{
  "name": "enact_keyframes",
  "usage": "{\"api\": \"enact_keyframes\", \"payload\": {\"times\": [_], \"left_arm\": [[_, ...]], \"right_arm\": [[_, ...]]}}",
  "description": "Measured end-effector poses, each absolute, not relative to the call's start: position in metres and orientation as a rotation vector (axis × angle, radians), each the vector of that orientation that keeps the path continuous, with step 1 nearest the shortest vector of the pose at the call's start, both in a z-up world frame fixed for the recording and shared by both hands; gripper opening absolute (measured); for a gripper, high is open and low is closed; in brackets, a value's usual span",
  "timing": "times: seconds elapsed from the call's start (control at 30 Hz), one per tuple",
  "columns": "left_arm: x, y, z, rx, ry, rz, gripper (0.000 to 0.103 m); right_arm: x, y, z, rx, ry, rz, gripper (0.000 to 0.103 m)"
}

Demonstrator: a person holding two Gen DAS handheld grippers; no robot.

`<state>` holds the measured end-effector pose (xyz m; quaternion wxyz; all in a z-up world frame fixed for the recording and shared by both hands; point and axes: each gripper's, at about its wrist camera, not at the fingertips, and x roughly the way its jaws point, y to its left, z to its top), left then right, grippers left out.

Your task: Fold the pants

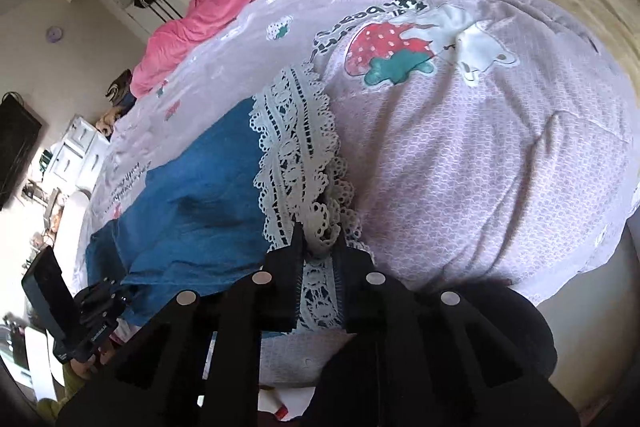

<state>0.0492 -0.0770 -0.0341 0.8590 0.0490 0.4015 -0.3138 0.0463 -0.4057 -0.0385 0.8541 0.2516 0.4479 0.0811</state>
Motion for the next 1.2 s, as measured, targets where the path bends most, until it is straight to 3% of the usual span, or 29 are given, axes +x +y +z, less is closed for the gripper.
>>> {"api": "enact_keyframes", "payload": {"times": [0.23, 0.53, 0.7, 0.77, 0.93, 1.07, 1.13, 1.2], "left_arm": [[0.024, -0.062, -0.020, 0.097, 0.818, -0.683, 0.000], [0.024, -0.072, -0.046, 0.174, 0.892, -0.685, 0.003], [0.025, -0.072, -0.056, 0.191, 0.916, -0.678, 0.004], [0.024, -0.071, -0.054, 0.185, 0.917, -0.681, 0.005], [0.014, -0.058, -0.040, 0.146, 0.912, -0.677, 0.046], [0.008, -0.024, -0.012, 0.086, 0.852, -0.580, 0.053], [0.007, 0.004, 0.001, 0.051, 0.819, -0.478, 0.067], [0.007, 0.032, 0.008, 0.023, 0.805, -0.347, 0.073]], "right_arm": [[0.022, -0.401, -0.026, 0.457, 0.970, 0.206, 0.012], [0.020, -0.390, -0.039, 0.365, 1.041, 0.141, 0.013], [0.022, -0.389, -0.036, 0.263, 1.050, 0.069, 0.027], [0.016, -0.394, -0.025, 0.226, 1.009, 0.034, 0.028], [0.003, -0.366, 0.004, 0.111, 0.881, 0.175, 0.039], [0.018, -0.312, -0.001, -0.003, 0.893, 0.353, 0.039], [0.027, -0.289, -0.006, -0.046, 0.907, 0.400, 0.039], [0.040, -0.264, -0.018, -0.108, 0.934, 0.446, 0.041]]}}
